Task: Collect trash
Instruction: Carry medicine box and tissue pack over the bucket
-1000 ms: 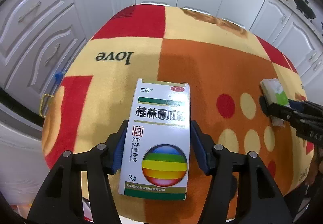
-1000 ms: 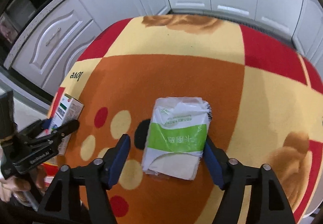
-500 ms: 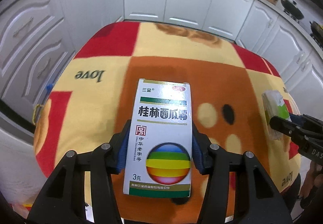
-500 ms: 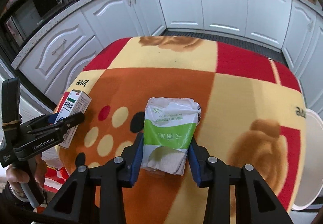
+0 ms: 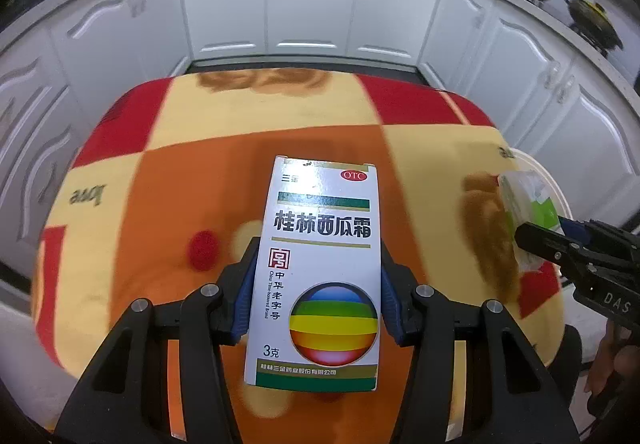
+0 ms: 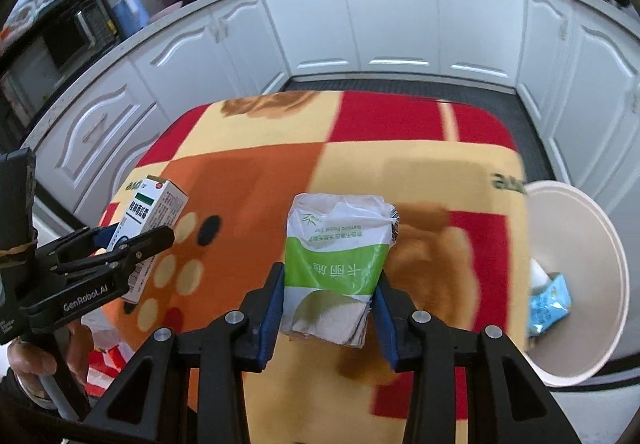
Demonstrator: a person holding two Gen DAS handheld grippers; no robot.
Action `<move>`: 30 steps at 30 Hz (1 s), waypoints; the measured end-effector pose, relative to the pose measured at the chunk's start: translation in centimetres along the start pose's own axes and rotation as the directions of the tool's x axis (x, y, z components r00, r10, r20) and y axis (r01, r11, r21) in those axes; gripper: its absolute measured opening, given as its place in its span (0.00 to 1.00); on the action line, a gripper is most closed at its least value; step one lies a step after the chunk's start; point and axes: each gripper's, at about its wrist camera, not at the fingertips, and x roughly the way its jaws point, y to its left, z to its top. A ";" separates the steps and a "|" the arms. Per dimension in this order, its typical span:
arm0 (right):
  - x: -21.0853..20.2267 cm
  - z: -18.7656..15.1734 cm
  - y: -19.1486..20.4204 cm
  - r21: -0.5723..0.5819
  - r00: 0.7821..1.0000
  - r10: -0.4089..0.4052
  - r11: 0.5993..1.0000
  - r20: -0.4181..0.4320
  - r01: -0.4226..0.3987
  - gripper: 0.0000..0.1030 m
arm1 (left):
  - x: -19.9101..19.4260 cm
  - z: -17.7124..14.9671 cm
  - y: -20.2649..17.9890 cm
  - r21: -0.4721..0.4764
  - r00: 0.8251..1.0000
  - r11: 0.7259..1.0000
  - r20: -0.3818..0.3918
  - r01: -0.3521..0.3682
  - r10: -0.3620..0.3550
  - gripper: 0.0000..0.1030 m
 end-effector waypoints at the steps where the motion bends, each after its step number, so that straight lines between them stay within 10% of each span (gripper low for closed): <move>1: -0.3 -0.1 -0.6 0.010 1.000 -0.005 1.000 0.004 0.005 0.38 | 0.1 0.1 -0.7 0.008 1.000 1.000 -0.002 0.007 -0.007 0.49; 30: -6.9 -5.6 -18.7 0.320 0.973 -0.228 0.924 0.026 0.208 0.38 | 4.6 3.3 -21.5 0.265 0.972 0.935 -0.072 0.234 -0.223 0.49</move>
